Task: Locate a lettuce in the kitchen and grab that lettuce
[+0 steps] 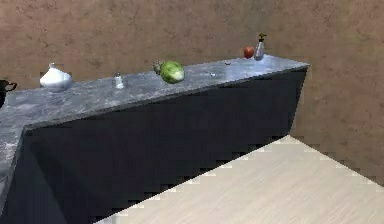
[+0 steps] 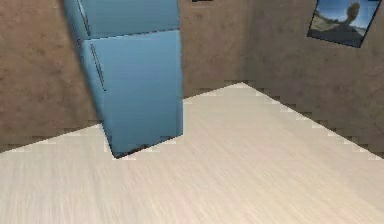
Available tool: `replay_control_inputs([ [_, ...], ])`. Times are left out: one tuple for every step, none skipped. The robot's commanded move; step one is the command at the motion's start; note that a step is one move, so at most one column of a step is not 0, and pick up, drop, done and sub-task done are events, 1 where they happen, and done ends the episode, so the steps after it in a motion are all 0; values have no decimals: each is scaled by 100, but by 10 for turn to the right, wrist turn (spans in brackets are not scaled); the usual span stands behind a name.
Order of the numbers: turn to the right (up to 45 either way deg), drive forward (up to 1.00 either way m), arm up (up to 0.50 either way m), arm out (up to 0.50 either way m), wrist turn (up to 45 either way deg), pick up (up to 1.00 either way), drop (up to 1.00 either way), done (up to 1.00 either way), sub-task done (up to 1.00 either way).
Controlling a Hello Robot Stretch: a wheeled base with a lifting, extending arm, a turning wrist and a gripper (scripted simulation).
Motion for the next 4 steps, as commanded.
replay_control_inputs([
  [0, 60, 0, 0, 0, 0, 0, 0, 0],
  [-450, 0, 0, 0, 0, 0, 0, 0, 0],
  [-450, 0, 0, 0, 0, 0, 0, 0, 0],
  [0, 0, 50, 0, 0, 0, 0, 0, 0],
])
